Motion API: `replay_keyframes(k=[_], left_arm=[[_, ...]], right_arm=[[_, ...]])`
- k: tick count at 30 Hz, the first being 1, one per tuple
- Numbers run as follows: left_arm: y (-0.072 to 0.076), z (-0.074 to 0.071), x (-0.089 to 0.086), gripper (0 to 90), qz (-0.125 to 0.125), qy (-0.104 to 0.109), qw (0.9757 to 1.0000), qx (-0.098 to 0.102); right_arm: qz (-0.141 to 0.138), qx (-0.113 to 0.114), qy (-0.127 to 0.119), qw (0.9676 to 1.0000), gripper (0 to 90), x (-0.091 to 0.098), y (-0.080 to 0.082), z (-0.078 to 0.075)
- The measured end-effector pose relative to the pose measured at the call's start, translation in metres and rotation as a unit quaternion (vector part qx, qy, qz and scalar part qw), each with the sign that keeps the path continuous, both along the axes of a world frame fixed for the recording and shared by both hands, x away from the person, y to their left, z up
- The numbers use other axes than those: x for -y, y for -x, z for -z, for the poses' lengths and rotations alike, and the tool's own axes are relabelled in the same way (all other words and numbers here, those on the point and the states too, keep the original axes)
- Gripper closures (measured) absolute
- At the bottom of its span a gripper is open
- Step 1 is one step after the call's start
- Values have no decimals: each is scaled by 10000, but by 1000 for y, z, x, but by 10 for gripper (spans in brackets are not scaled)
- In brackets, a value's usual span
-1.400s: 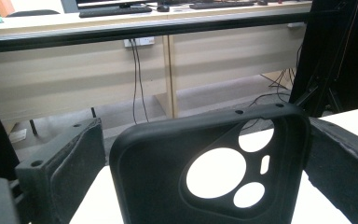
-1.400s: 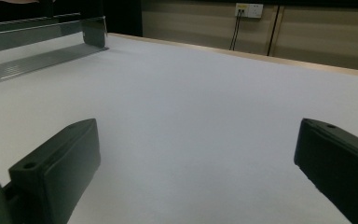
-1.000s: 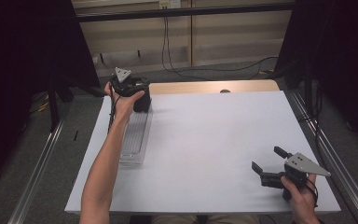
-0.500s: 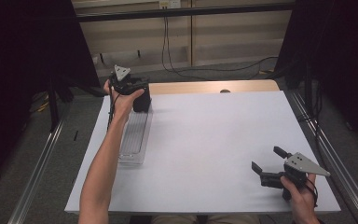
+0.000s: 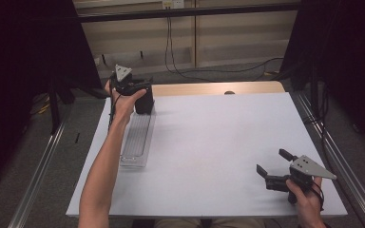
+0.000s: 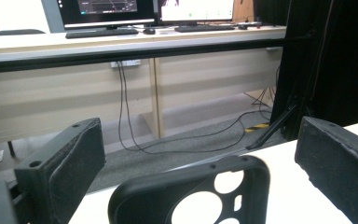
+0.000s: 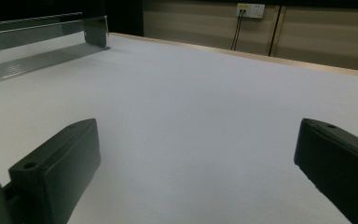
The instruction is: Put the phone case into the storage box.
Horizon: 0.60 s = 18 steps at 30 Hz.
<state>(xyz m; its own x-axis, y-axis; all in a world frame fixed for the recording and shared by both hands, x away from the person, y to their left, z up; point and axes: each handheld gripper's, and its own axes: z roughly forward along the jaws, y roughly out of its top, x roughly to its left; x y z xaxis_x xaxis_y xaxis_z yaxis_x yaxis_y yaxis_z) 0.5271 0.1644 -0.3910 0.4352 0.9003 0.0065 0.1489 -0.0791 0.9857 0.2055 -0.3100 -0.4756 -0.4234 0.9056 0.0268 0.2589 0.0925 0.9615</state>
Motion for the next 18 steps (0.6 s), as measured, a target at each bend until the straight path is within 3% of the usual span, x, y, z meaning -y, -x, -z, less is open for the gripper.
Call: replay_keyframes(k=[8, 18], left_arm=[[5, -8, -3, 13, 64, 68, 9999, -65], [10, -17, -9, 24, 122, 165, 9998, 7]], right_arm=[[8, 3, 7, 10000, 0, 0, 0, 0], [12, 17, 11, 10000, 0, 0, 0, 0]])
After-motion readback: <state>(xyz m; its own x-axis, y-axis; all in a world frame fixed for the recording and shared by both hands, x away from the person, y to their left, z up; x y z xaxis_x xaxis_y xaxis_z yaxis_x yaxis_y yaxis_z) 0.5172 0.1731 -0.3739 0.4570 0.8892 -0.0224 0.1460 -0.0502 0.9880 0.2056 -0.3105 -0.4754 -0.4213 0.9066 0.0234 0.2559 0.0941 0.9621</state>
